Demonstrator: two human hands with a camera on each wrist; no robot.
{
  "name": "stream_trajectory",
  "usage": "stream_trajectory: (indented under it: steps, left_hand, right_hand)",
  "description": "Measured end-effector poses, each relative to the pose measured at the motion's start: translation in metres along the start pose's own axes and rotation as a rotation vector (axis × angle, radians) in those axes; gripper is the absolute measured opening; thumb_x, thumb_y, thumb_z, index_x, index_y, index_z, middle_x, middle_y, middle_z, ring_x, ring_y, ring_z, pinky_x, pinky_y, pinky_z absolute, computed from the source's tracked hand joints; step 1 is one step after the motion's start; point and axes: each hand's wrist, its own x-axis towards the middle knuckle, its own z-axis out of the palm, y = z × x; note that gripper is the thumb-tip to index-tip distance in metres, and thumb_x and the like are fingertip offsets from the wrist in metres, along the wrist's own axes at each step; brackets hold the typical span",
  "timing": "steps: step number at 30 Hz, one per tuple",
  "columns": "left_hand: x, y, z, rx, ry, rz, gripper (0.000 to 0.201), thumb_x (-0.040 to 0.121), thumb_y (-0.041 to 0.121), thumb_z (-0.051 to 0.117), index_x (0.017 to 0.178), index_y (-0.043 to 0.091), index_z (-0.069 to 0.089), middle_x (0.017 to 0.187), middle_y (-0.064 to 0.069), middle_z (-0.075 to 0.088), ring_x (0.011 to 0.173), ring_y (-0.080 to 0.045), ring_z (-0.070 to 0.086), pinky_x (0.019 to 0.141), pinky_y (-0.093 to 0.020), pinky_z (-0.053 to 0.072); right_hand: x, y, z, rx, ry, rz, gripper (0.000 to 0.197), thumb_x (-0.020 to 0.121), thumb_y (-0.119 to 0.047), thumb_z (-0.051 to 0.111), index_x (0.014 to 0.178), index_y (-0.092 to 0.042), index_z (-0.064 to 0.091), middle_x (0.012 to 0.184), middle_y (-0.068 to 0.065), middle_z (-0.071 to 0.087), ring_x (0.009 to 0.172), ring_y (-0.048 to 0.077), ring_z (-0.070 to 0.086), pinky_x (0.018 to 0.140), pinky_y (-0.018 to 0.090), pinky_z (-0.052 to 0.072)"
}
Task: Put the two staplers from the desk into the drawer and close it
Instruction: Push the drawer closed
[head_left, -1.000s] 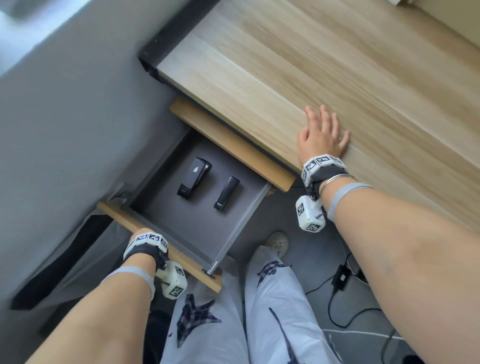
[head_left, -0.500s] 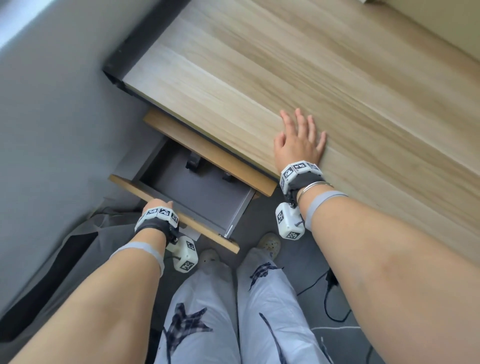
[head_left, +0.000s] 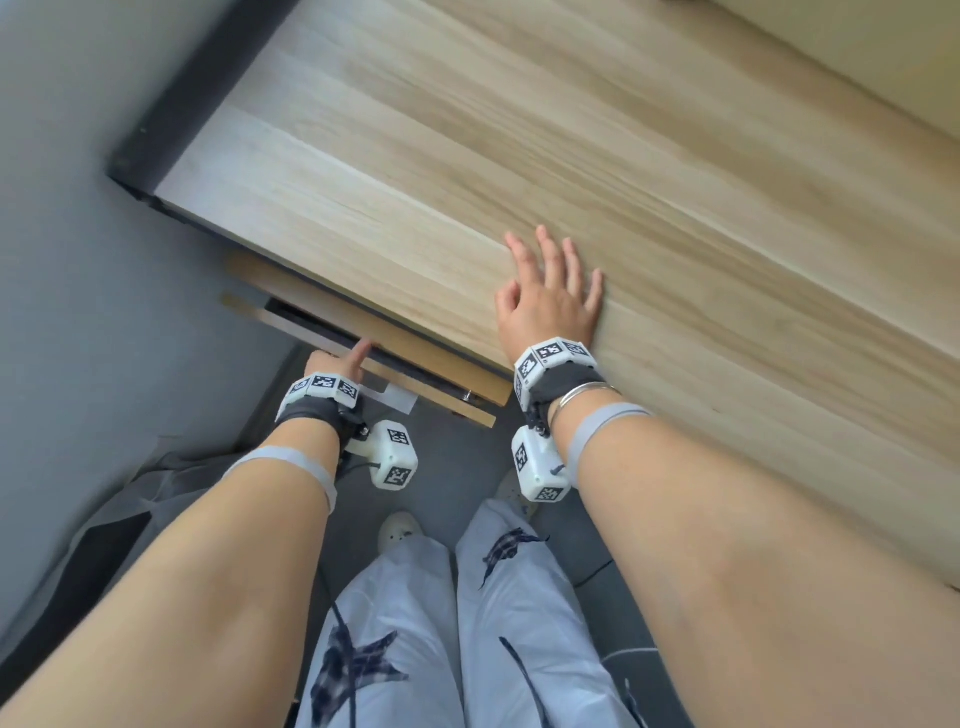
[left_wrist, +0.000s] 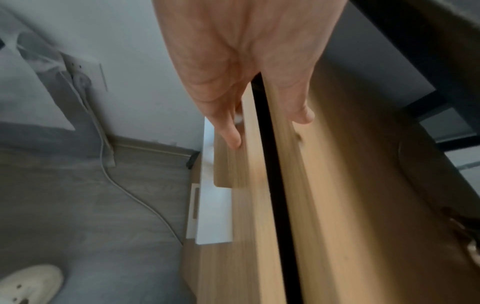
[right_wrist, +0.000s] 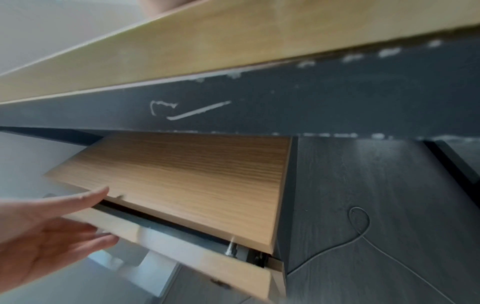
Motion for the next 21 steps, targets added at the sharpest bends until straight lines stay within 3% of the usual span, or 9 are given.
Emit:
stream_trajectory:
  steps: [1, 2, 3, 5, 8, 14, 19, 21]
  left_hand:
    - [0.001, 0.003, 0.002, -0.079, -0.007, 0.015, 0.026, 0.082, 0.041, 0.062, 0.077, 0.015, 0.060, 0.081, -0.014, 0.059, 0.072, -0.027, 0.057, 0.076, -0.032, 0.051]
    - [0.006, 0.005, 0.005, -0.130, 0.000, 0.011, 0.045, 0.078, 0.045, 0.065, 0.099, 0.005, 0.065, 0.096, -0.019, 0.064, 0.089, -0.030, 0.063, 0.089, -0.037, 0.051]
    - [0.006, 0.008, 0.006, -0.139, 0.010, 0.005, 0.067, 0.075, 0.048, 0.066, 0.116, -0.005, 0.060, 0.111, -0.025, 0.065, 0.104, -0.036, 0.064, 0.096, -0.042, 0.048]
    - [0.006, 0.014, 0.009, -0.076, 0.021, -0.020, 0.090, 0.068, 0.054, 0.069, 0.128, -0.011, 0.050, 0.125, -0.030, 0.060, 0.117, -0.044, 0.058, 0.097, -0.050, 0.047]
    - [0.013, 0.021, 0.015, -0.058, 0.043, -0.037, 0.097, 0.060, 0.058, 0.073, 0.130, -0.005, 0.050, 0.127, -0.026, 0.061, 0.117, -0.042, 0.059, 0.096, -0.052, 0.048]
    - [0.015, 0.028, 0.017, -0.066, 0.062, -0.094, 0.080, 0.066, 0.045, 0.076, 0.127, -0.002, 0.054, 0.123, -0.022, 0.063, 0.111, -0.038, 0.062, 0.093, -0.044, 0.050]
    - [0.026, 0.028, 0.017, -0.005, 0.044, -0.116, 0.079, 0.062, 0.051, 0.077, 0.119, -0.002, 0.062, 0.116, -0.019, 0.069, 0.103, -0.033, 0.068, 0.082, -0.036, 0.053]
    - [0.029, 0.030, 0.017, 0.008, 0.051, -0.119, 0.070, 0.064, 0.051, 0.076, 0.107, -0.003, 0.066, 0.111, -0.019, 0.069, 0.097, -0.031, 0.068, 0.073, -0.033, 0.050]
  right_hand:
    - [0.000, 0.000, 0.000, 0.000, 0.001, 0.001, 0.057, 0.086, -0.031, 0.042, 0.141, -0.046, 0.035, 0.156, -0.012, 0.030, 0.146, 0.017, 0.025, 0.118, 0.050, 0.013]
    - [0.000, 0.000, 0.000, 0.003, 0.002, 0.003, 0.057, 0.086, -0.031, 0.042, 0.141, -0.046, 0.035, 0.156, -0.012, 0.030, 0.146, 0.017, 0.025, 0.118, 0.050, 0.013]
    - [0.000, 0.000, 0.000, 0.006, 0.004, 0.005, 0.057, 0.086, -0.031, 0.043, 0.141, -0.045, 0.036, 0.156, -0.011, 0.031, 0.146, 0.017, 0.025, 0.118, 0.050, 0.013]
    - [0.000, -0.001, -0.001, 0.002, 0.000, 0.005, 0.057, 0.086, -0.031, 0.042, 0.140, -0.046, 0.036, 0.156, -0.012, 0.031, 0.146, 0.017, 0.025, 0.118, 0.050, 0.012]
    - [0.000, -0.001, -0.001, 0.008, -0.006, 0.004, 0.057, 0.086, -0.031, 0.042, 0.140, -0.046, 0.036, 0.156, -0.012, 0.030, 0.146, 0.017, 0.025, 0.118, 0.050, 0.012]
    - [0.000, -0.001, -0.002, 0.009, -0.004, 0.009, 0.057, 0.086, -0.032, 0.042, 0.140, -0.046, 0.036, 0.156, -0.012, 0.031, 0.146, 0.017, 0.026, 0.117, 0.050, 0.012]
    - [-0.001, -0.002, -0.002, 0.014, 0.012, 0.006, 0.057, 0.084, -0.032, 0.044, 0.139, -0.045, 0.039, 0.154, -0.011, 0.034, 0.145, 0.018, 0.028, 0.117, 0.051, 0.014]
    - [0.000, -0.001, -0.001, 0.010, 0.011, 0.008, 0.057, 0.084, -0.032, 0.044, 0.139, -0.045, 0.039, 0.154, -0.011, 0.035, 0.145, 0.018, 0.029, 0.117, 0.051, 0.015]
